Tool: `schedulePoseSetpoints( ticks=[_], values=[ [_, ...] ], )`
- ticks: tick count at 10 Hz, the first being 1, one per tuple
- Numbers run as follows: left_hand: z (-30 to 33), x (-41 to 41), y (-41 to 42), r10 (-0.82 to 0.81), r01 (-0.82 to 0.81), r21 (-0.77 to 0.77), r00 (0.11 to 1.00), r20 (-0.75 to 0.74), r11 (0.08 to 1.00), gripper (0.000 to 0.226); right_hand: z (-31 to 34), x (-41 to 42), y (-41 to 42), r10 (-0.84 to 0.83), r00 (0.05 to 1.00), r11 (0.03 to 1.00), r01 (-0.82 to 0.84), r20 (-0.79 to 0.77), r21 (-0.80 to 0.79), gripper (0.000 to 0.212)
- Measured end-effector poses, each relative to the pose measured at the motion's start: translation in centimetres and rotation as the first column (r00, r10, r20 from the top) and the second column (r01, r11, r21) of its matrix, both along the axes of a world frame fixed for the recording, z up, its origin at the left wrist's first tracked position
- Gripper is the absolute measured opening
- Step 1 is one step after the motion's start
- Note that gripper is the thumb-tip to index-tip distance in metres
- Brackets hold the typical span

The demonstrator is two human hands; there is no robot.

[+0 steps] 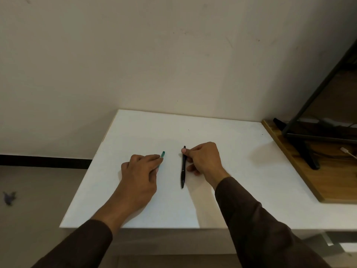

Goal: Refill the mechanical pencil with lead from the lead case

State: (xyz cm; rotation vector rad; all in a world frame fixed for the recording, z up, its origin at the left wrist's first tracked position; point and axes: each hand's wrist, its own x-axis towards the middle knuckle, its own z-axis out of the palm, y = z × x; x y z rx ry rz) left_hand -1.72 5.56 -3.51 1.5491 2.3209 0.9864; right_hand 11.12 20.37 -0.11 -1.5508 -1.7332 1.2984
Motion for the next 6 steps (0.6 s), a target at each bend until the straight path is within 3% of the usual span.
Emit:
schedulePoseSetpoints(
  ticks=[4, 6],
  values=[
    [-1.1, 0.4, 0.6, 0.0, -0.012, -0.062, 0.982, -0.188, 0.998, 0.046, -0.3, 0.3, -0.1, -0.007, 0.999, 1.0, 0.007, 0.033, 0.018, 0.034],
    [-1.3, 0.4, 0.1, 0.032, -0.034, -0.017, 0.992, -0.12, 0.999, 0.06, -0.7, 2.6, -2.7, -0.011, 0.993, 0.984, -0.01, 0.114, 0.179, 0.03]
  ],
)
